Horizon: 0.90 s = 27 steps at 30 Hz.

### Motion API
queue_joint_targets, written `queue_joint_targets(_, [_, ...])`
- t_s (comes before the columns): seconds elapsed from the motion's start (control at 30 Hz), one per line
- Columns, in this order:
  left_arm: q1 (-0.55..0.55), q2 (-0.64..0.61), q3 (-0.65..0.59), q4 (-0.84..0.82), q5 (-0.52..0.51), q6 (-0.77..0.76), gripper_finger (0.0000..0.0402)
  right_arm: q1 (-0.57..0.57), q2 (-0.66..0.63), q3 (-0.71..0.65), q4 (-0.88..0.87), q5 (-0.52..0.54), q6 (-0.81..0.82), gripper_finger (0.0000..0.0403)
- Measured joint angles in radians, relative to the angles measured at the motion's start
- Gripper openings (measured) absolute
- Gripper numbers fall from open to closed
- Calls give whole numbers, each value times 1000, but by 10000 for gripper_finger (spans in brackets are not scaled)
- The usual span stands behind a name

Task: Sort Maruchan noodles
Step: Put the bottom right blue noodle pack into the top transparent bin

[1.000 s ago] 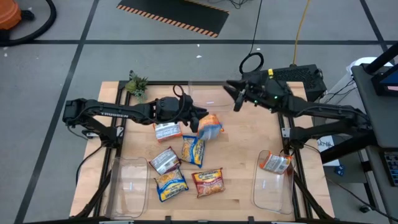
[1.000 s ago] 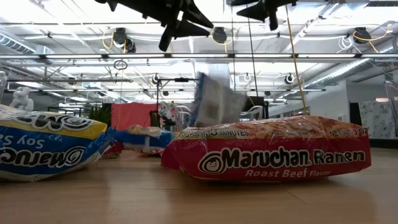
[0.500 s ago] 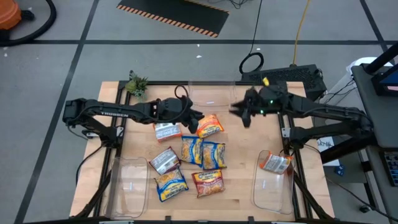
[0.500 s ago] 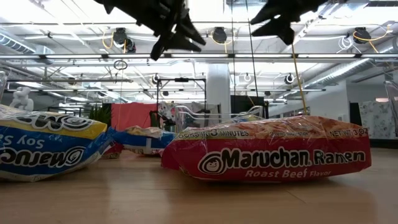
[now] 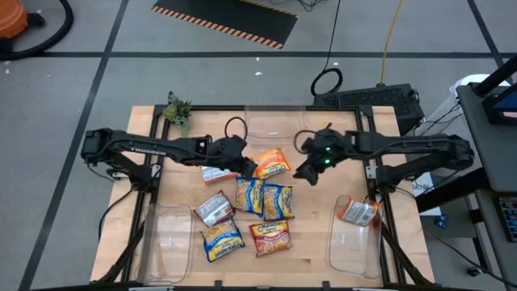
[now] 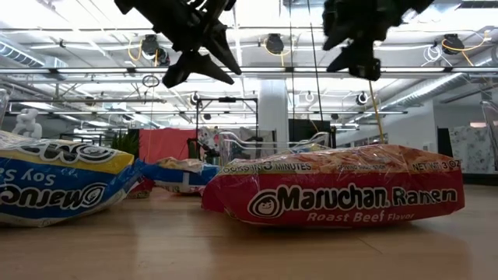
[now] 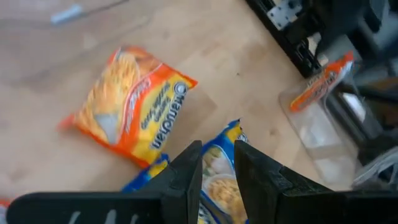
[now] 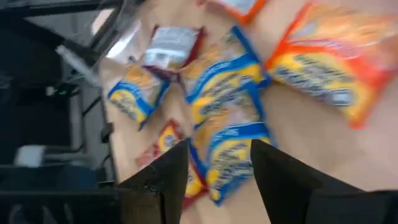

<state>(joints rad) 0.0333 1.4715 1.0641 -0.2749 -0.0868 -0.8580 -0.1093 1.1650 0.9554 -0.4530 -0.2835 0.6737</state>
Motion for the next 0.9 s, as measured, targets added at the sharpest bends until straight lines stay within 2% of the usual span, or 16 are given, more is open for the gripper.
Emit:
queue_joint_targets(0.13, [-36, 0, 0, -27, 0, -92, 98, 0, 106, 0, 77, -78, 10, 203])
queue_joint_targets(0.33, [-92, 0, 0, -84, 37, -219, 98, -8, 243, 0, 63, -210, -20, 243])
queue_joint_targets(0.47, [-144, 0, 0, -100, 51, -264, 98, -48, 326, 0, 61, -270, 12, 251])
queue_joint_targets(0.67, [-202, 0, 0, -102, 36, -297, 98, -117, 436, 0, 162, -355, 92, 252])
queue_joint_targets(0.9, [-242, 0, 0, -108, 34, -312, 98, -134, 538, 0, 175, -432, 20, 252])
